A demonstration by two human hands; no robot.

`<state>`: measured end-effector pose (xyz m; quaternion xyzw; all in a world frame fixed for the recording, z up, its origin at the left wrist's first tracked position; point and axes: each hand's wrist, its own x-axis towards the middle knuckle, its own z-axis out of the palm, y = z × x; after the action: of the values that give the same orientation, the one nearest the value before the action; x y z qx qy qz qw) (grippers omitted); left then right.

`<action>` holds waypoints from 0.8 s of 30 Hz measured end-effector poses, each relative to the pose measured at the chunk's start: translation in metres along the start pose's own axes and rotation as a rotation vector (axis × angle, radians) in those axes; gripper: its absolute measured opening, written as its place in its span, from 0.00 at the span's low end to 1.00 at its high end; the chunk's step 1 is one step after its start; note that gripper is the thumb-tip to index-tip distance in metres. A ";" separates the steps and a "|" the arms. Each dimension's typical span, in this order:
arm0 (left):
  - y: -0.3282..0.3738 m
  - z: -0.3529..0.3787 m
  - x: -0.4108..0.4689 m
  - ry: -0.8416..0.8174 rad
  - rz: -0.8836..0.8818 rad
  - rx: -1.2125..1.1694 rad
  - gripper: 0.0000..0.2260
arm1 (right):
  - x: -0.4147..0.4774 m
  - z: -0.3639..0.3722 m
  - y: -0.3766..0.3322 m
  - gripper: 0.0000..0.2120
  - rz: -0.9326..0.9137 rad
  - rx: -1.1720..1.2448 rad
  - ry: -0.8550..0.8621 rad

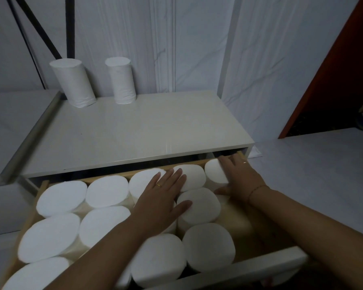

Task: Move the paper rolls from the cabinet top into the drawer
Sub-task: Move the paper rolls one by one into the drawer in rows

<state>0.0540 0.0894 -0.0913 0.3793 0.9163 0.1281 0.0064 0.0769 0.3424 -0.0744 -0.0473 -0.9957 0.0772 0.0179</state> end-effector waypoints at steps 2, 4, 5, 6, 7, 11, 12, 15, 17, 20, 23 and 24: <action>0.001 -0.001 0.000 0.001 -0.002 0.001 0.36 | 0.001 0.003 0.002 0.49 -0.011 -0.019 0.019; 0.001 -0.001 0.000 -0.001 -0.004 0.002 0.36 | 0.001 0.006 0.003 0.50 -0.022 -0.056 0.038; 0.001 -0.001 0.000 -0.002 -0.006 0.002 0.36 | 0.001 0.007 0.004 0.50 -0.027 -0.075 0.046; 0.001 -0.001 0.000 -0.003 -0.008 0.004 0.36 | 0.001 0.008 0.004 0.50 -0.034 -0.093 0.051; 0.001 0.000 0.000 -0.004 -0.009 0.008 0.35 | 0.001 0.009 0.005 0.50 -0.042 -0.110 0.057; 0.001 0.001 0.000 0.009 -0.004 0.018 0.35 | -0.001 0.006 0.005 0.49 -0.087 -0.195 0.069; 0.001 0.002 -0.001 0.015 -0.002 0.018 0.35 | -0.001 0.004 0.005 0.49 -0.097 -0.214 0.067; 0.002 0.001 0.000 0.061 -0.006 -0.016 0.33 | -0.004 -0.007 0.003 0.48 -0.127 -0.195 0.062; 0.000 -0.003 0.001 0.127 -0.029 -0.035 0.31 | -0.005 -0.017 -0.004 0.47 -0.147 -0.066 0.082; -0.007 -0.010 0.003 0.229 -0.106 -0.018 0.30 | -0.003 -0.032 -0.022 0.40 -0.179 0.142 0.147; -0.016 -0.017 0.003 0.344 -0.200 -0.019 0.30 | 0.011 -0.041 -0.043 0.35 -0.201 0.341 0.210; -0.018 -0.019 0.003 0.372 -0.230 -0.027 0.31 | 0.019 -0.043 -0.051 0.34 -0.201 0.388 0.222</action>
<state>0.0378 0.0748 -0.0769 0.2421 0.9371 0.2067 -0.1432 0.0557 0.3007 -0.0232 0.0482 -0.9538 0.2593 0.1437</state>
